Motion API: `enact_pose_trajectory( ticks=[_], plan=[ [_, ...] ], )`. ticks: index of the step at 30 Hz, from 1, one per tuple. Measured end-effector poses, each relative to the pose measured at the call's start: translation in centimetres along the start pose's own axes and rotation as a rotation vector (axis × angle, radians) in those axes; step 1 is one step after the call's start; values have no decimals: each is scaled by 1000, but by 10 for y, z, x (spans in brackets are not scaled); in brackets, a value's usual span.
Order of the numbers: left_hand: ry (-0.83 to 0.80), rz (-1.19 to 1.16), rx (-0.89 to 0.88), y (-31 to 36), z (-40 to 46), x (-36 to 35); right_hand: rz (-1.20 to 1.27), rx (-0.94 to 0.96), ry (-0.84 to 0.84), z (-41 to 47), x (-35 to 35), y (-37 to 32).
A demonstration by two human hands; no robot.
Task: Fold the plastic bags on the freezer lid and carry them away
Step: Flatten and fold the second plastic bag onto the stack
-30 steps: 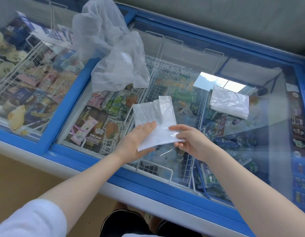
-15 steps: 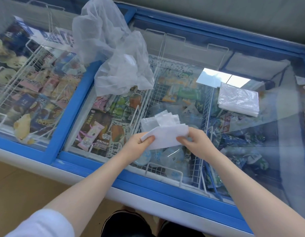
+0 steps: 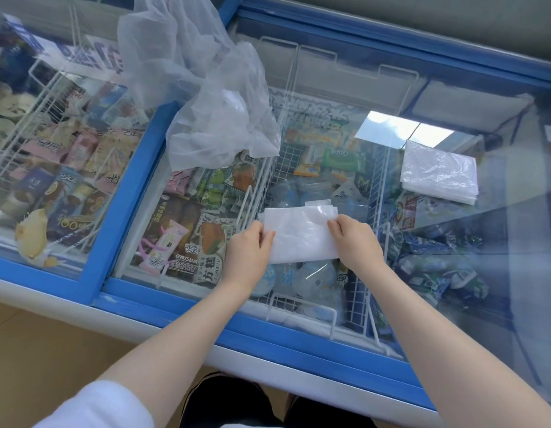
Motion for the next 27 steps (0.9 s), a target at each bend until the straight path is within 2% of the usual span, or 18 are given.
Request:
enact_pose_trajectory(
  ticks=[3, 6, 8, 9, 11, 12, 14, 15, 17, 18, 20, 27],
  plan=[
    [61, 102, -5, 6, -1, 6, -113, -55, 17, 4, 0, 1],
    [216, 348, -327, 21, -1, -2, -191, -77, 19, 8, -2, -1],
    [185, 502, -517, 26, 0, -17, -251, -94, 16, 11, -1, -5],
    [136, 566, -552, 21, 1, -27, -281, -111, 8, 12, 1, -6],
    [58, 658, -513, 13, 6, -37, -355, -148, 23, 11, 7, -8],
    [27, 679, -482, 9, 7, -40, -457, -95, 95, 11, 13, -14],
    [0, 652, -470, 7, 8, -42, -658, 194, 309, 5, 13, -42],
    [-15, 653, -469, 8, 9, -43, -643, 395, 344, 0, 0, -57],
    [-19, 690, -483, 9, 9, -44, -544, 684, 168, -7, -38, -71],
    [-14, 687, -495, 9, 8, -43, -508, 717, 74, -7, -51, -72],
    [-16, 662, -489, 6, 8, -40, -463, 672, -33, -3, -63, -62],
    [-18, 693, -486, 1, 9, -36, -527, 490, -11, 4, -56, -44]
  ],
)
Point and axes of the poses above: each hand's wrist, its own z-axis towards the middle knuckle, its own x-axis out of the back of the hand, y = z × x, the point moved 6 cm from there along z, towards the middle knuckle, and after that the axes turned 13 degrees about x, right-handed, at the moved point
